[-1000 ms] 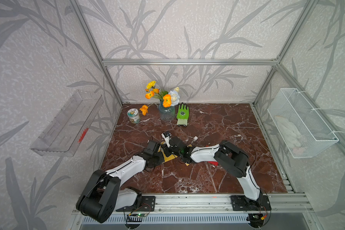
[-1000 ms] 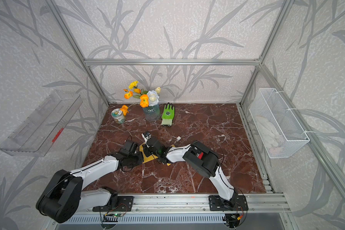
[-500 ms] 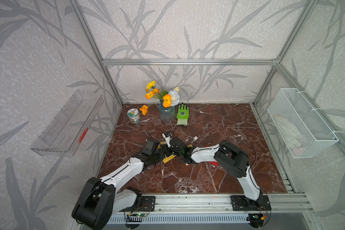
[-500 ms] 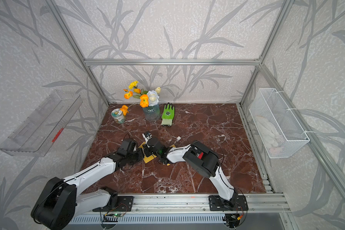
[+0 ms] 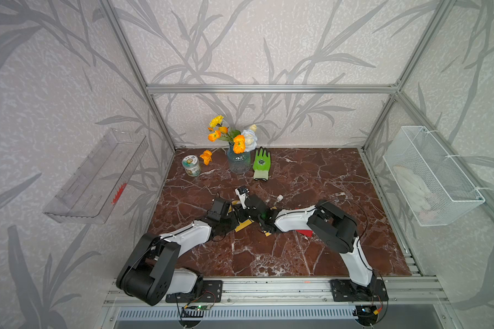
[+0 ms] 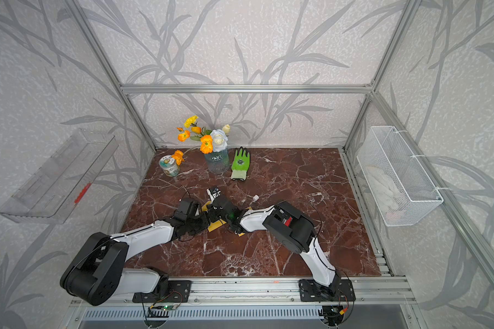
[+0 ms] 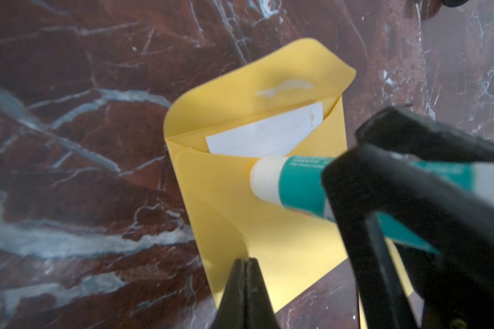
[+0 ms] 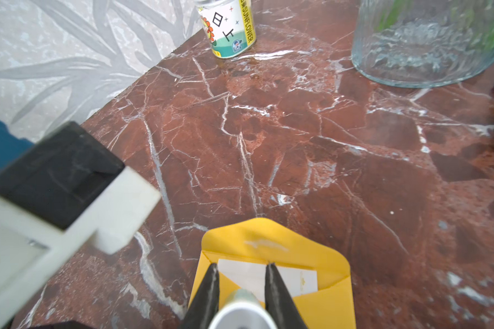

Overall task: Seal the envelope with a glue stick
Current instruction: Apply the envelope at the center of the board.

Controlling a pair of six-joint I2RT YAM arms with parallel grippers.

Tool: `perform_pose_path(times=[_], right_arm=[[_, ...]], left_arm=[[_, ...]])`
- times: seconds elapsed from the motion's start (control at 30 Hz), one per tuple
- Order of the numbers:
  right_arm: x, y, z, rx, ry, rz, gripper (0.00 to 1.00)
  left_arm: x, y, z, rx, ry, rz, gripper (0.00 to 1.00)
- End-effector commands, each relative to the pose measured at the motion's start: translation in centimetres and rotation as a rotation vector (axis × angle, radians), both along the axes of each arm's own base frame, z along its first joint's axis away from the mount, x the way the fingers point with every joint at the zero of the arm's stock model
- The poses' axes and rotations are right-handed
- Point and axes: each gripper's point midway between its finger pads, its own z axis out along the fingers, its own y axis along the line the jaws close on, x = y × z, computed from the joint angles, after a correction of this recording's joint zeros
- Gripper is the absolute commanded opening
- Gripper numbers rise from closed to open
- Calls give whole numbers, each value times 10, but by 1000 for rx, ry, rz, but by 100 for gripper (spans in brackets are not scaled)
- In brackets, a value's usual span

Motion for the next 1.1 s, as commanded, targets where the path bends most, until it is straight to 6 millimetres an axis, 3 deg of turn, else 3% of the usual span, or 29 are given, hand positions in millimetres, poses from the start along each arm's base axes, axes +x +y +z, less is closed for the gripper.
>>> perform_pose_path(times=[0.0,0.5,1.07], right_arm=[[-23,-14,-38,-119,83,31,0],[-19,-30,-39,-225,15,24,0],[-8,-59,-37,-282,16,-30,0]], left_arm=[[1,-2,-11,4,5,-13,0],[-53,31,-60,207,241,6,0],[-71,33,-75,187,291,16,0]])
